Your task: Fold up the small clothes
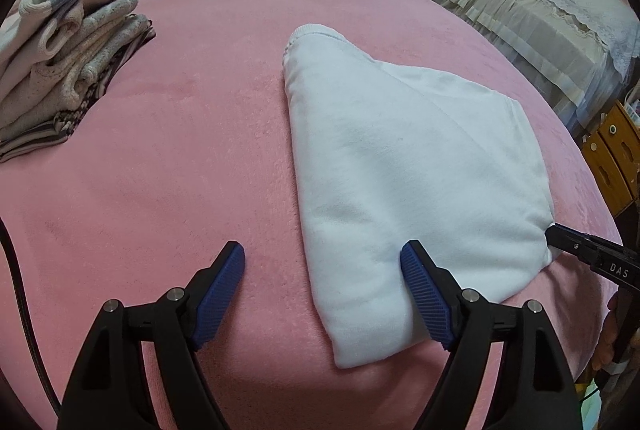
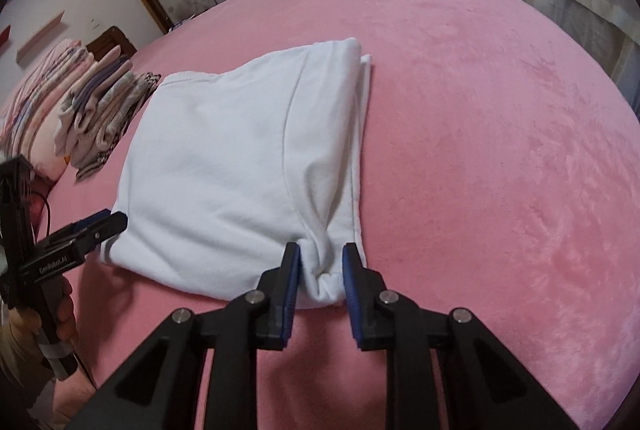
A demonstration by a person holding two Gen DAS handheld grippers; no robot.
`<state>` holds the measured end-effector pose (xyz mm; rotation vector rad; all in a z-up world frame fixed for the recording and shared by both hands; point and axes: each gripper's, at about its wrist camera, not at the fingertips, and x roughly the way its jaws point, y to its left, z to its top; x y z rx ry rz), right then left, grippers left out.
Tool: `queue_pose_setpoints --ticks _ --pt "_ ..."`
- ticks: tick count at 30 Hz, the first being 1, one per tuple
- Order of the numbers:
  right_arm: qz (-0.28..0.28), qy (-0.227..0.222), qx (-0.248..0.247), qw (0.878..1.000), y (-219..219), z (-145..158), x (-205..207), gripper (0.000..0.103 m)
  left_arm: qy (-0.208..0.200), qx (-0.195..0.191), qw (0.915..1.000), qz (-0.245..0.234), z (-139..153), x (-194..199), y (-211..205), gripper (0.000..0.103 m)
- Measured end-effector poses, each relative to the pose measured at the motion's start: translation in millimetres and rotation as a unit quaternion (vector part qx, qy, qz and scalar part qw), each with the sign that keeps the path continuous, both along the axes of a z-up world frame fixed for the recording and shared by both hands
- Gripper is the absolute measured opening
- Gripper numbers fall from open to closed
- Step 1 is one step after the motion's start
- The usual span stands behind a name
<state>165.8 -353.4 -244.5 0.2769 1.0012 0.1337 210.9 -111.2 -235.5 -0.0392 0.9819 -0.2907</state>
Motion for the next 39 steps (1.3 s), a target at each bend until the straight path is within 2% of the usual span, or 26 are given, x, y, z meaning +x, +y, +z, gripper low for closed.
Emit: queue_pose_setpoints --ticks 5,8,11,15,18,23,29,30,31,32,33,35,39 --pt "-0.001 0.001 -0.005 1.000 2 7 -1 0.023 0.011 -0.009 0.9999 -0.003 5 1 3 0.080" --pt "-0.010 0.004 -0.005 1.000 1 17 -1 0.030 0.002 0.010 0.9999 -0.007 17 -4 2 0.080" --pt "-0.018 -0.014 -0.008 1.000 2 35 -3 0.030 -0.020 0.025 0.9995 0.000 37 -11 3 0.080" --pt "-0.004 -0.067 -0.032 0.997 15 69 2 0.030 -0.057 0.009 0.9983 -0.008 67 -9 1 0.083" --pt "0.026 -0.092 -0.044 0.994 37 83 23 0.030 -0.069 -0.004 0.9975 -0.013 78 6 -10 0.084" --pt "0.064 -0.075 -0.042 0.994 71 70 76 0.030 -0.053 -0.049 0.9969 -0.031 71 50 -38 0.084" --pt "0.073 -0.028 -0.055 0.995 86 32 128 0.022 -0.002 -0.097 0.9953 0.002 37 103 -48 0.063" --pt "0.069 -0.023 -0.064 0.995 83 27 133 0.021 0.007 -0.092 0.9957 0.006 29 110 -49 0.057" --pt "0.059 -0.020 -0.081 0.995 79 22 136 0.015 0.012 -0.080 0.9967 0.008 22 115 -50 0.053" --pt "0.054 -0.018 -0.092 0.994 74 18 138 0.005 0.019 -0.064 0.9977 0.011 15 120 -51 0.045" --pt "0.047 -0.015 -0.099 0.994 67 15 140 0.000 0.024 -0.053 0.9982 0.013 10 123 -50 0.035" --pt "0.031 -0.013 -0.095 0.995 49 11 137 0.000 0.026 -0.041 0.9987 0.015 3 126 -48 0.025" --pt "0.028 -0.015 -0.076 0.997 30 7 130 0.000 0.022 -0.038 0.9990 0.002 -2 125 -48 0.024"
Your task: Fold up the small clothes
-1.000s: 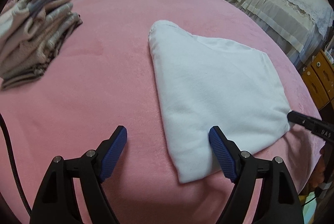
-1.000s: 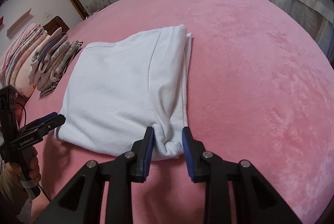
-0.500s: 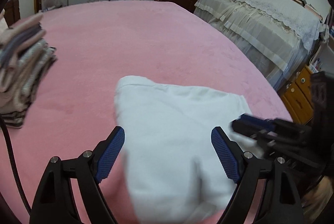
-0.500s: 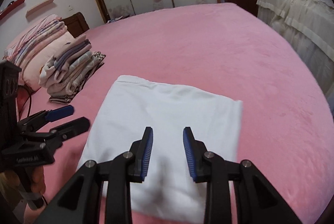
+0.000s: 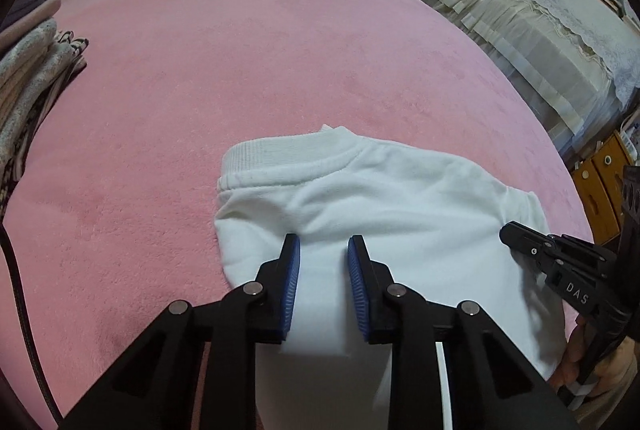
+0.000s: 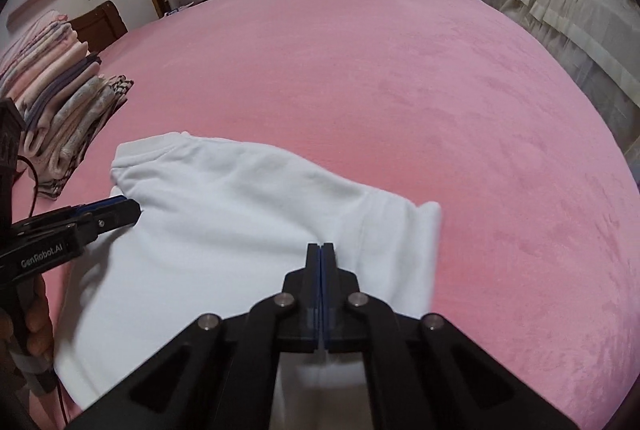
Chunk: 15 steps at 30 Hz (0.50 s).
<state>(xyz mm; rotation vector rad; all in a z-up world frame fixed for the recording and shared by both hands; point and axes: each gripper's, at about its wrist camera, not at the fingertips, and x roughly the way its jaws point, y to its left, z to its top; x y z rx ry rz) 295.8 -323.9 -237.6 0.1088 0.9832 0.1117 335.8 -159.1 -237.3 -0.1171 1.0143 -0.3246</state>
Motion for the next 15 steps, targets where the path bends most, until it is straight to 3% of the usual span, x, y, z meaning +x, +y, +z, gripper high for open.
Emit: queue_pose_setpoints --ticks 7,10,11,12,14,15 --pt "-0.005 0.006 -0.002 1.000 3 4 0 0.000 -0.006 0.018 0.9998 -0.003 7 1 -11 0.026" --pt "-0.004 0.016 -0.001 1.000 4 16 -4 0.004 -0.010 0.017 0.9997 -0.010 20 -2 -13 0.052" --pt "-0.003 0.018 -0.010 1.000 5 21 -7 0.008 -0.019 0.019 0.9996 -0.003 27 -6 -12 0.067" --pt "-0.004 0.017 -0.019 1.000 7 27 -9 0.012 -0.035 0.020 0.9992 0.007 36 -10 -10 0.076" --pt "-0.003 0.004 -0.031 0.999 10 40 -19 0.038 -0.059 0.022 0.9979 0.018 52 -16 -8 0.079" --pt "-0.003 -0.003 -0.036 0.999 10 47 -23 0.045 -0.064 0.025 0.9975 0.015 59 -19 -9 0.079"
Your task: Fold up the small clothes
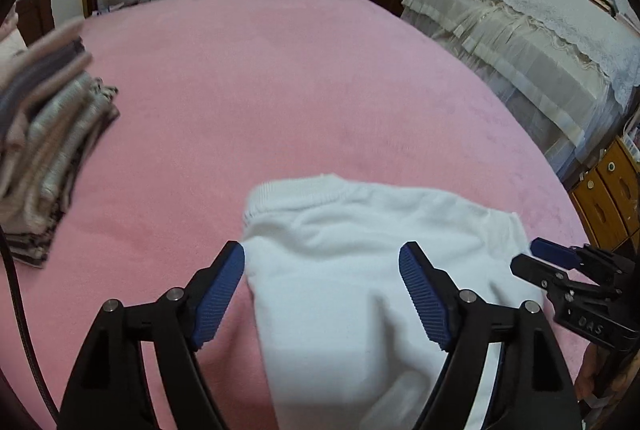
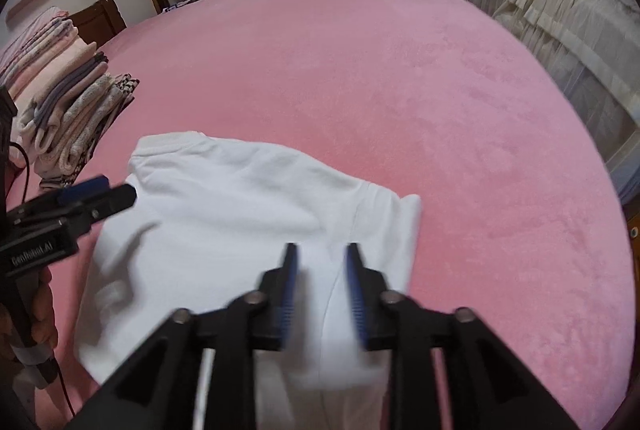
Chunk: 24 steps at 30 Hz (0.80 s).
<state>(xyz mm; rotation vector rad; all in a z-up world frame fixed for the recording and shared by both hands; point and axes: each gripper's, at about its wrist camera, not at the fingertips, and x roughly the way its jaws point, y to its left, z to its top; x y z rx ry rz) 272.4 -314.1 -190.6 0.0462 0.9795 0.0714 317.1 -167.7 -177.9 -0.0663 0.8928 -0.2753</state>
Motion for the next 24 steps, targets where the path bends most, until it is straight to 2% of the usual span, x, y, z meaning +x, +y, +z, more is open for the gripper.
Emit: queue_pose_setpoints --ticks 1,2,4,6,8,10,14,19,24 --pt "-0.002 -0.007 -0.007 1.000 0 7 -5 0.056 -0.002 0.008 1.0000 -0.005 7 -2 -1 0.079" --pt "-0.006 -0.013 -0.017 1.000 0 14 -10 0.059 -0.006 0.019 0.9997 -0.010 13 -4 -4 0.079" --pt "-0.007 -0.012 -0.029 0.999 0 24 -16 0.060 -0.009 0.034 0.9991 -0.022 26 -10 -7 0.079" --pt "-0.007 -0.007 -0.031 0.999 -2 33 -22 0.060 0.006 0.043 0.9984 -0.035 35 -15 -7 0.085" --pt "-0.009 -0.009 -0.029 0.999 -5 45 -30 0.060 0.023 0.040 0.9982 -0.039 44 -21 -3 0.087" --pt "-0.011 -0.015 -0.022 1.000 -9 56 -37 0.060 0.021 0.039 0.9983 -0.037 53 -33 8 0.087" --pt "-0.008 -0.013 -0.007 1.000 -17 69 -51 0.070 0.014 0.056 0.9978 -0.032 69 -48 11 0.087" --pt "0.003 -0.001 0.017 1.000 -28 65 -65 0.070 0.049 0.035 0.9973 -0.042 56 -58 13 0.087" --pt "0.008 0.034 0.061 0.998 -41 33 -65 0.070 0.069 -0.017 0.9969 -0.033 24 -64 28 0.087"
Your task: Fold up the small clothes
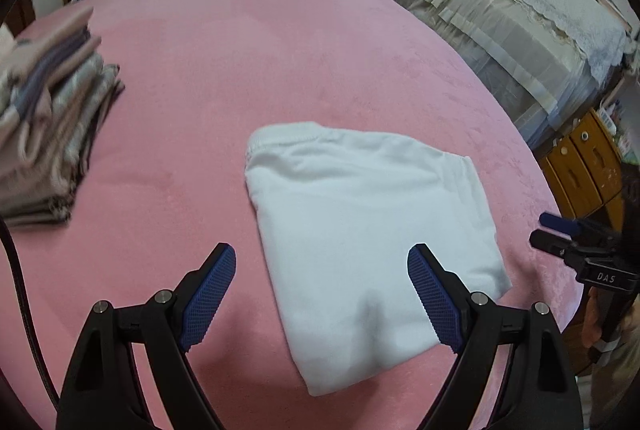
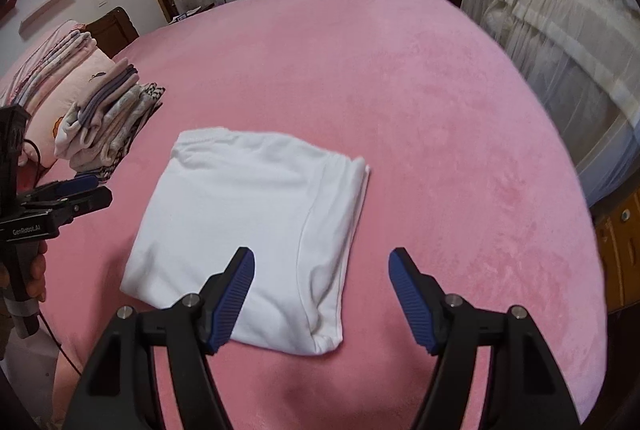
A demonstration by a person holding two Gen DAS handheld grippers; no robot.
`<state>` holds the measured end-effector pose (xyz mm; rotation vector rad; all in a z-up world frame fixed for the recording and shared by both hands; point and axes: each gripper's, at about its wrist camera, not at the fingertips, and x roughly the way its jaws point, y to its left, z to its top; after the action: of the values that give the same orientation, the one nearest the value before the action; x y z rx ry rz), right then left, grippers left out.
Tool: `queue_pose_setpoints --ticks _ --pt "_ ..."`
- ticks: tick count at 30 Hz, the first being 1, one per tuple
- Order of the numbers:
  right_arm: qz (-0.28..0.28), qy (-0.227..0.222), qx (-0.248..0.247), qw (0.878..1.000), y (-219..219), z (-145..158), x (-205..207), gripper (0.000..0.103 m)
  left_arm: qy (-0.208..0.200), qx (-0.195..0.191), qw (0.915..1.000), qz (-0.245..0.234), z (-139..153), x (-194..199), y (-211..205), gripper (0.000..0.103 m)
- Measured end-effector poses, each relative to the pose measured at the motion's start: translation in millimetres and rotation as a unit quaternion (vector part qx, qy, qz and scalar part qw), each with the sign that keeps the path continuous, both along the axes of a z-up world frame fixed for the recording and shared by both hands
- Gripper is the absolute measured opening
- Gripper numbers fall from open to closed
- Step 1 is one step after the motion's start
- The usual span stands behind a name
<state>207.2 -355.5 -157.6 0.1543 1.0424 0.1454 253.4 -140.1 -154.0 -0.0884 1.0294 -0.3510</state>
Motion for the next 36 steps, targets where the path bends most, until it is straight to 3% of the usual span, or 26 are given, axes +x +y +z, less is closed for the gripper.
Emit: queue_pose_setpoints --ticks 6,12,20,26,31,33,36 --pt "-0.016 0.056 0.117 0.991 -25 -60 7 0.070 0.073 -0.045 0.9962 0.012 -53 8 14 0.087" --pt "-0.019 0.058 0.221 0.973 -44 -91 13 0.070 0.106 -0.106 0.9886 0.008 -83 17 18 0.087" --pt "0.035 0.059 0.257 0.964 -29 -107 36 0.069 0.113 -0.164 0.9799 0.000 -106 32 6 0.087" --pt "0.064 0.064 0.258 0.962 -8 -115 61 0.057 0.111 -0.179 0.9776 -0.007 -115 42 -9 0.087" --pt "0.061 0.057 0.267 0.960 -3 -118 65 0.040 0.116 -0.202 0.9723 0.007 -115 45 -5 0.075" --pt "0.056 0.054 0.274 0.958 -7 -119 63 0.031 0.114 -0.213 0.9703 0.011 -115 44 -1 0.064" --pt "0.048 0.044 0.269 0.961 -4 -116 59 0.027 0.107 -0.217 0.9702 0.016 -111 40 1 0.047"
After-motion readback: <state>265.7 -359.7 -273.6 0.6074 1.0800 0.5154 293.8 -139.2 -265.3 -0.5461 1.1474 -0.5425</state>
